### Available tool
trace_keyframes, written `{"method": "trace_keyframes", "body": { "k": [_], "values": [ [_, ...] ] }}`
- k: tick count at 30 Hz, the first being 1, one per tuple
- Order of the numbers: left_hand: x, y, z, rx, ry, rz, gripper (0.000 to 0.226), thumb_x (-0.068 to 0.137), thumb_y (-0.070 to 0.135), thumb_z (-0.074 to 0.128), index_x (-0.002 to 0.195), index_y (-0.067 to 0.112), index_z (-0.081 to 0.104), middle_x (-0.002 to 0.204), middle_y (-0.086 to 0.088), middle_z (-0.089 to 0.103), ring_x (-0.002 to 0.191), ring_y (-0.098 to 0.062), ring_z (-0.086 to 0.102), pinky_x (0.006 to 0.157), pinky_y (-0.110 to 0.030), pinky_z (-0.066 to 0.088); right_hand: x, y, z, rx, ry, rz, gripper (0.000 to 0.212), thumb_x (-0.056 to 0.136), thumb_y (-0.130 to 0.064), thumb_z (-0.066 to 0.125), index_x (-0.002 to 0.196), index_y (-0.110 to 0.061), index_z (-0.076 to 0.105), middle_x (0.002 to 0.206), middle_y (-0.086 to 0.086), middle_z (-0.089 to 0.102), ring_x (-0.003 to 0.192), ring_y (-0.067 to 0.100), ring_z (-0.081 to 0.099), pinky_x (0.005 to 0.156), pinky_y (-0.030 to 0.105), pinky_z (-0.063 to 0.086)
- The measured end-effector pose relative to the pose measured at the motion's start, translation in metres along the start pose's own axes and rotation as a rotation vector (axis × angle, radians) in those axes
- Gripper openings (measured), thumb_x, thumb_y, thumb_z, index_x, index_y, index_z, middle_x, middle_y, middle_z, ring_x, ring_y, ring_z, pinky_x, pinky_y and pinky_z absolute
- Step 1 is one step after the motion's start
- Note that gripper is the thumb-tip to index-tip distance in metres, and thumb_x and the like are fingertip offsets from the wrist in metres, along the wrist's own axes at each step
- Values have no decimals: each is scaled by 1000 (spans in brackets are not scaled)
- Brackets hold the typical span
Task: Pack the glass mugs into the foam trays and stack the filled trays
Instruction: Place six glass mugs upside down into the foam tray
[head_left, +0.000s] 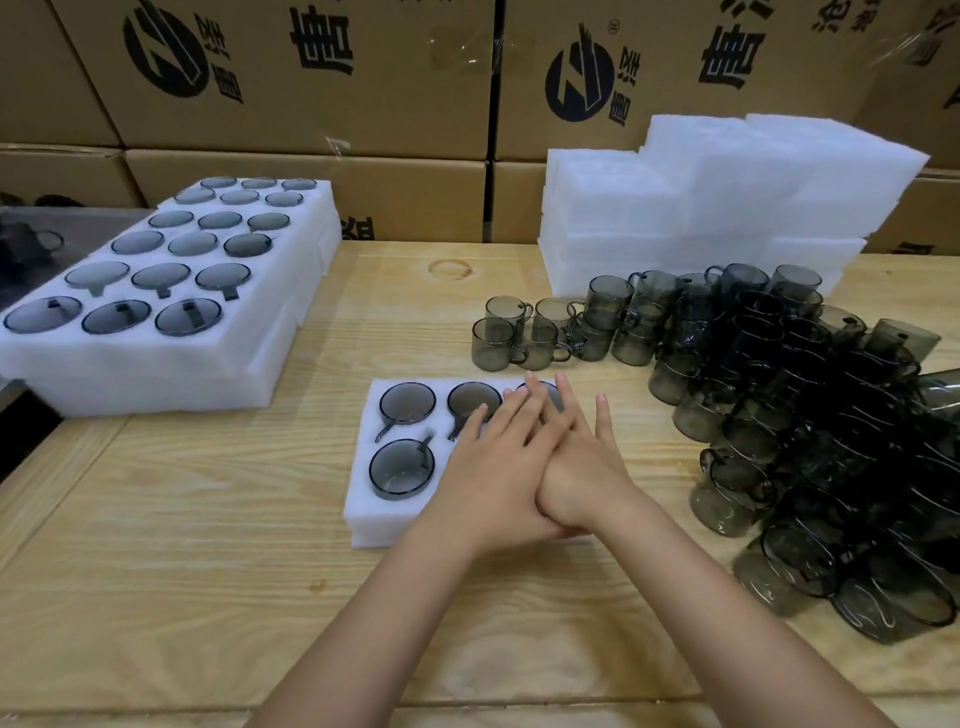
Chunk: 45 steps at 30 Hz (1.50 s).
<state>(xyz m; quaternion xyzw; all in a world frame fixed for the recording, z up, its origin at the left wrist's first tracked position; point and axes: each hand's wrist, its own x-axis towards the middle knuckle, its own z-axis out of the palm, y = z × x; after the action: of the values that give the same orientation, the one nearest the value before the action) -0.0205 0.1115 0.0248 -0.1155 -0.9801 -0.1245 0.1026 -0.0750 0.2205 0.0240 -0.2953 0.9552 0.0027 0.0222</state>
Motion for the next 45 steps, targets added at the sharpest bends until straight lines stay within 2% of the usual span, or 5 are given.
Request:
{"method": "trace_keyframes", "body": {
  "k": [4,9,20,24,45],
  "values": [
    [-3,5,-1,53,36,-7,96,66,64,62,148,28,27,159,-2,16,147,-19,12,116,-45,16,-1,1,5,96,127,-10,65,95,-45,29,151,-32,-1,157,-10,-16,144,19,-19,117,44,-4],
    [-34,11,16,294,289,26,72,72,47,66,136,16,53,139,-13,52,122,-26,55,100,-53,43,-33,-9,26,673,571,106,40,97,-12,43,136,-16,50,149,-1,35,140,9,23,112,11,9],
    [-56,-45,5,451,258,-363,65,63,36,86,124,33,63,126,-19,60,116,-35,59,91,-68,38,7,-48,26,1069,309,49,52,101,-31,34,149,-21,18,154,-16,1,138,-8,-3,99,-4,-3],
    [-48,-57,-1,429,178,-559,58,86,46,62,138,52,37,139,-13,48,128,-33,44,87,-56,40,30,-62,27,1050,292,47,55,101,-37,32,150,-24,12,157,-13,-5,139,-8,-7,102,0,-4],
    [93,-179,24,248,188,-653,54,101,42,35,147,47,8,153,-18,9,141,-30,4,106,-55,25,41,-69,45,888,448,50,60,92,-45,30,146,-26,14,144,-22,13,133,-14,3,108,7,3]
  ]
}}
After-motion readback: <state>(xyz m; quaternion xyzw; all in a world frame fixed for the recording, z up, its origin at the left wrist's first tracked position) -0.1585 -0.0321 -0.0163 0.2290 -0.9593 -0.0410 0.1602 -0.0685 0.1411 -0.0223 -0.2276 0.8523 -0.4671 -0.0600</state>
